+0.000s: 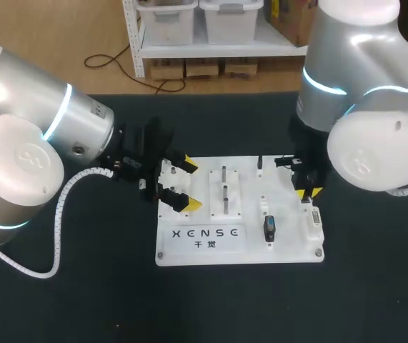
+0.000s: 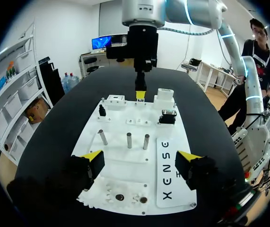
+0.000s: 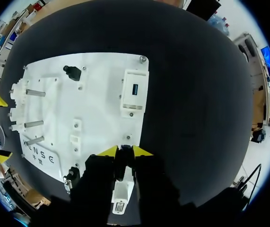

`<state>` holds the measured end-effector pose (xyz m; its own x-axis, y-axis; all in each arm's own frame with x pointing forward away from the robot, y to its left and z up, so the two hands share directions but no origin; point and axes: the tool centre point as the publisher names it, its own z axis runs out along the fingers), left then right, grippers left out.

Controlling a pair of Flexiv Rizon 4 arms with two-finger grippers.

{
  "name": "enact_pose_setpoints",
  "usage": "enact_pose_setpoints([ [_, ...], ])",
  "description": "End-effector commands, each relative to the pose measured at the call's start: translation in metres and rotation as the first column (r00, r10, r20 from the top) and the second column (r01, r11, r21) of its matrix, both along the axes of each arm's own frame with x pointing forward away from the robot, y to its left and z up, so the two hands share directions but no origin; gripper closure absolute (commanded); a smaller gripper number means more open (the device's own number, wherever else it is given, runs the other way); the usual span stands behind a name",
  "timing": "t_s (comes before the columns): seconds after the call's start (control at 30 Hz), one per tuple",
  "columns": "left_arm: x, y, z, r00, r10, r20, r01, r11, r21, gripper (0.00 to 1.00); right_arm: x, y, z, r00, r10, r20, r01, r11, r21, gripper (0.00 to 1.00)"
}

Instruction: Insert the Ethernet cable into its matching sockets.

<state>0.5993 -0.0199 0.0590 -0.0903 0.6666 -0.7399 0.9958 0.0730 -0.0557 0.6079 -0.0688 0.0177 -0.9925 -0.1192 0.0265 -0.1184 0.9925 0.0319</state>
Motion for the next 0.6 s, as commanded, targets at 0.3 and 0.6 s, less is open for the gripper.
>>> enact_pose_setpoints([
  [0.3, 0.0, -0.001, -0.001, 1.0, 0.001, 0.0, -0.001, 1.0, 0.003, 0.0, 0.0, 0.0, -0.012, 1.0, 0.0, 0.031, 0.001, 1.0, -0.016, 1.0],
  [0.6, 0.0, -0.001, -0.001, 1.0, 0.001, 0.0, -0.001, 1.0, 0.003, 0.0, 0.004, 0.005, 0.025, 0.998, -0.027, 0.062, 0.025, 0.999, 0.031, 0.0],
])
